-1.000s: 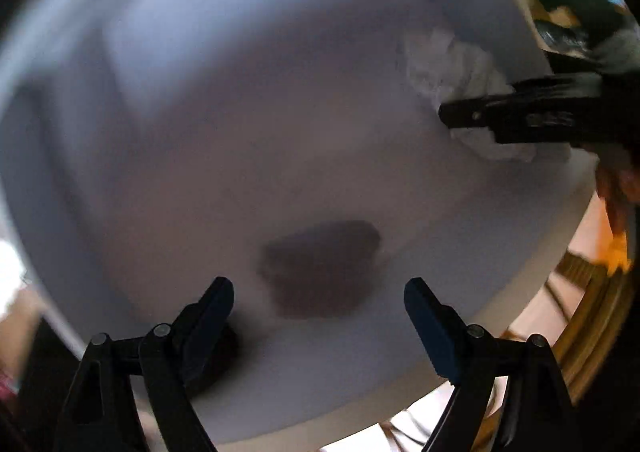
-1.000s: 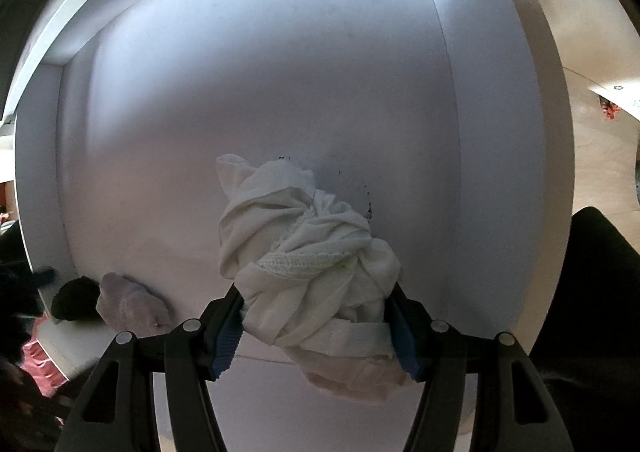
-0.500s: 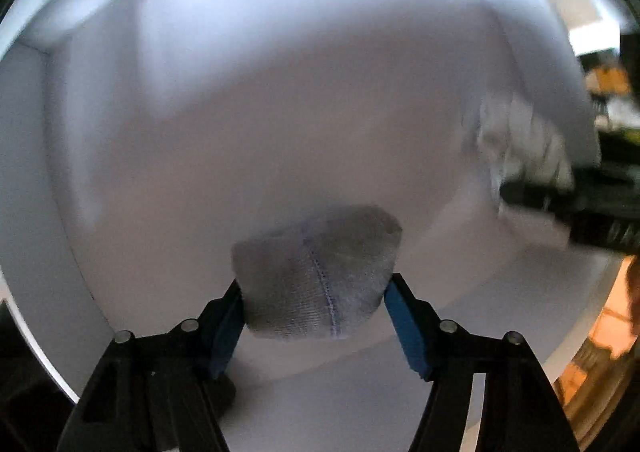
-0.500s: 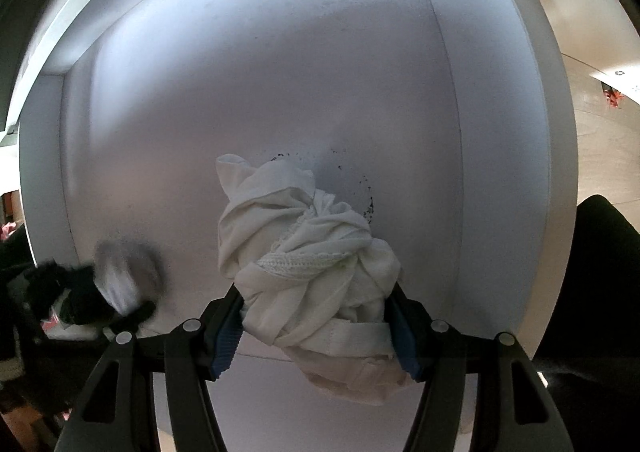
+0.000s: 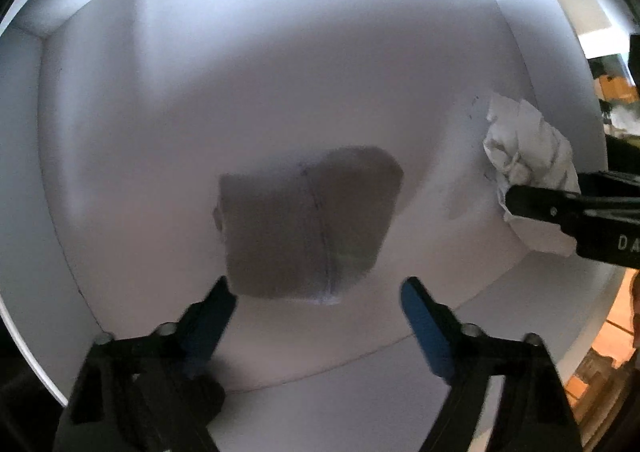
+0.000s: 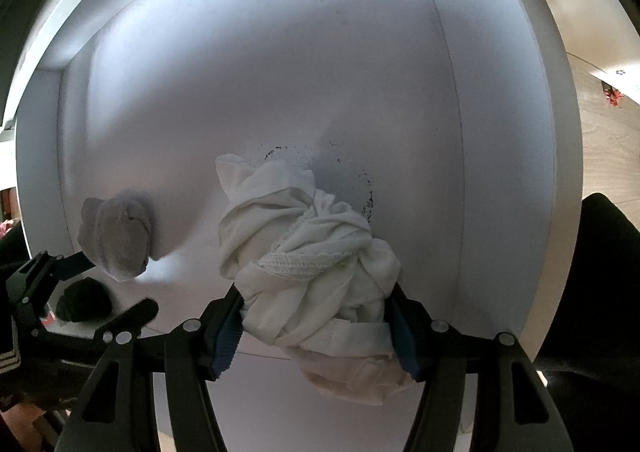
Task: Organize soft objects
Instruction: 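Close the left tool on the grey knit item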
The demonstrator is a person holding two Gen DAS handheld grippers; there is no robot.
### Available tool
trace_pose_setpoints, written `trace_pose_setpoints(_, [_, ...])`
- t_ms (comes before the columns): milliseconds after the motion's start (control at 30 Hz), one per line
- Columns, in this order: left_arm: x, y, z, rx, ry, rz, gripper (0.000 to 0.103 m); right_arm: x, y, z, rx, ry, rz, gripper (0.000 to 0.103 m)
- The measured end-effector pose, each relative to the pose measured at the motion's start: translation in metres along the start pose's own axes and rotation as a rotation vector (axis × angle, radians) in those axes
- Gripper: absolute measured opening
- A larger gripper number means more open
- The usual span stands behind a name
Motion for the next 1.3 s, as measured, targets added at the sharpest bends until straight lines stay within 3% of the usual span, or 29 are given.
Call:
trace_pose_setpoints(133, [0.008,0.013,0.002,0.002,0.010,-0.013,0.058,0.000,0.000,0.000,0.001,-0.001,0.000,0.064])
trace_pose_setpoints(500, [0.022,0.011,0.002,0.002,0.011,-0.107,0.048,-0.001,0.000,0.001,0.002,-0.003,-0.001,0.064])
trace_pose_setpoints(600, [0.018,0.008,-0.001,0.015,0.015,-0.100,0.048,-0.001,0.000,0.001,0.001,-0.003,-0.001,0.064])
trace_pose_setpoints(700, [0.013,0.010,0.002,0.019,-0.009,-0.090,0.051,-0.001,0.000,0.001,0.002,-0.005,-0.001,0.064])
trace_pose_setpoints(767, [0.014,0.011,-0.001,0.024,-0.049,-0.086,0.060,-0.001,0.000,0.001,0.002,-0.005,-0.001,0.064])
trace_pose_setpoints(833, [0.017,0.013,0.000,0.039,-0.073,-0.100,0.081,0.000,-0.001,0.001,0.001,-0.005,-0.002,0.064])
trace_pose_setpoints(900, [0.020,0.016,0.001,0.047,-0.077,-0.118,0.086,-0.001,0.000,0.001,0.000,-0.005,-0.001,0.064])
trace_pose_setpoints(1067, [0.028,0.020,-0.012,0.059,-0.109,-0.118,0.086,0.000,0.000,0.000,-0.003,-0.001,-0.002,0.064])
trace_pose_setpoints(1300, [0.040,0.037,0.000,0.069,-0.112,-0.186,0.086,0.000,-0.001,-0.002,-0.005,0.001,-0.004,0.064])
Point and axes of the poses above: each gripper's, at about its wrist camera, not at the fingertips, and x roughly against the way its jaws point, z to its left, y to its top, the point moved 4 cm from there along -x, roughly the way its jaws point, and after that the axes turned 10 degrees about z, right-handed, at the moved point
